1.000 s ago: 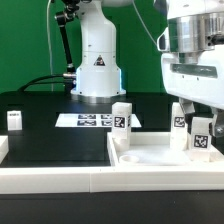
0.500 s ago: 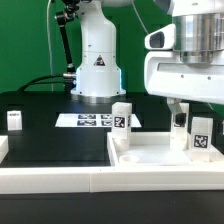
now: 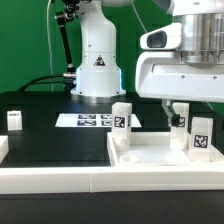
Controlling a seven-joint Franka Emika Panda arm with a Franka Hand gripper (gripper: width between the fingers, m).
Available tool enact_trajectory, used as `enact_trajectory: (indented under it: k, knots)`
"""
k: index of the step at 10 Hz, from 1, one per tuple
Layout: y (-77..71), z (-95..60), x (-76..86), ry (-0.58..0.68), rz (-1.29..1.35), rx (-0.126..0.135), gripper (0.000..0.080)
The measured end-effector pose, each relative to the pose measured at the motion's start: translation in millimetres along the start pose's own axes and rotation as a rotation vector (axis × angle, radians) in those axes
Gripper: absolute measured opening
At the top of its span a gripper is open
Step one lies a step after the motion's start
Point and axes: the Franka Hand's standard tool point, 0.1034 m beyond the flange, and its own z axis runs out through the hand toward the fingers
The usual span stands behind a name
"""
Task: Assemble square table
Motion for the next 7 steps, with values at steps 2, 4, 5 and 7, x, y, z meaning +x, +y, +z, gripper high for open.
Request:
enact_trajectory:
  k: [2, 4, 5, 7]
  knots:
    - [0.1, 0.0, 0.0, 0.003, -0.125, -0.007, 0.0648]
    - [1.6, 0.0, 1.2, 0.003, -0.253, -0.008, 0.0648]
    - [1.7, 0.1, 1.2, 0.003, -0.25, -0.008, 0.0535]
    - [1.8, 0.1, 1.3, 0.003, -0.225, -0.007, 0.0399]
